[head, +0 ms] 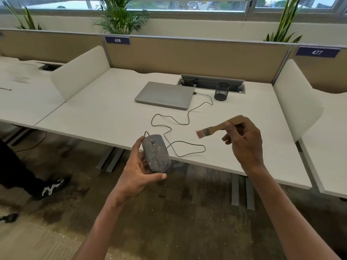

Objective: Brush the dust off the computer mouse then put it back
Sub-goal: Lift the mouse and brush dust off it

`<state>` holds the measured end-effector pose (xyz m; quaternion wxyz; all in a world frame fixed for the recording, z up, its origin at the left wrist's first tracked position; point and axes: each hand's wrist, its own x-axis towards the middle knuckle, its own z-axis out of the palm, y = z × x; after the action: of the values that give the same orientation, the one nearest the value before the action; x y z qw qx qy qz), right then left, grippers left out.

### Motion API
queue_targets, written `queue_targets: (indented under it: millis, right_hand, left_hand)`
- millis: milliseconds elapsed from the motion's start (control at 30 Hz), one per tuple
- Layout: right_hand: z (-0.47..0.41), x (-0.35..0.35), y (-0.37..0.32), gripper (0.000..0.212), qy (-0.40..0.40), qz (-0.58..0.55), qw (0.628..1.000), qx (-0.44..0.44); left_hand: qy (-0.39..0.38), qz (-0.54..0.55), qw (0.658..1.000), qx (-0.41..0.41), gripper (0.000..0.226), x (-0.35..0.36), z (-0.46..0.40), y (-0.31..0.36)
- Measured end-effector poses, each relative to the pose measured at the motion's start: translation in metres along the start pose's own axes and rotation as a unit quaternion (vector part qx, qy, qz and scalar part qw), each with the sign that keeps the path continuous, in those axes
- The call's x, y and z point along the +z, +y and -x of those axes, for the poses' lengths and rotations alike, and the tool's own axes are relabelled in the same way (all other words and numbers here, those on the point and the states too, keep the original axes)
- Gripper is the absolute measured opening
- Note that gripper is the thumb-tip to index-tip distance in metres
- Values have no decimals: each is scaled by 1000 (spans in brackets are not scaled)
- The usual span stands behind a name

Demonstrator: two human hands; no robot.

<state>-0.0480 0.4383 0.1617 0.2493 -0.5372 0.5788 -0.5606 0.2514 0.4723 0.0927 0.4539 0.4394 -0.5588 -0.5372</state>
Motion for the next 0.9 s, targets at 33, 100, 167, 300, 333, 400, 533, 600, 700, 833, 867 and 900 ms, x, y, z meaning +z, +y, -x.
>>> queue_targets:
  millis: [33, 100, 167, 300, 333, 400, 533, 600, 700, 833, 867, 900]
  right_hand:
    - [8, 6, -4, 11, 2, 1, 1000, 0]
    - [25, 20, -13, 11, 6, 1, 1000, 1]
    - [44, 34, -23, 12, 10, 3, 1000, 2]
    - [87, 64, -45, 15, 31, -2, 999, 15]
    - [99, 71, -50, 15, 38, -6, 999, 19]
    - [120, 84, -59, 18, 44, -19, 999, 26]
    - [159, 110, -76, 23, 56, -46, 997, 36]
    - [172, 118, -85, 26, 64, -57, 996, 34]
    - [186, 124, -98, 29, 60, -63, 996, 22]
    - [194, 127, -110, 34, 45, -50, 998, 18]
    - [194, 127, -112, 35, 40, -47, 998, 18]
    - [194, 127, -113, 37, 35, -46, 998, 17]
  left_hand:
    - [1, 0, 1000, 0, 123, -9, 7, 0]
    - [-2, -3, 1000, 3, 122, -29, 22, -2]
    - [-6, -10, 1000, 11, 120, -50, 37, -2]
    - [-22, -17, 1000, 14, 119, -94, 69, 3]
    - [-28, -20, 999, 16, 118, -105, 76, 4]
    - [-39, -26, 999, 19, 117, -122, 86, 5]
    - [-68, -29, 997, 12, 119, -146, 105, 2]
    - [-84, -30, 996, 3, 122, -153, 113, -1]
    - [-101, -37, 994, -9, 125, -156, 122, -7]
    - [-119, -33, 992, -24, 126, -152, 127, -13]
    - [-124, -30, 991, -30, 127, -150, 127, -14]
    - [-128, -26, 991, -36, 127, -147, 127, -16]
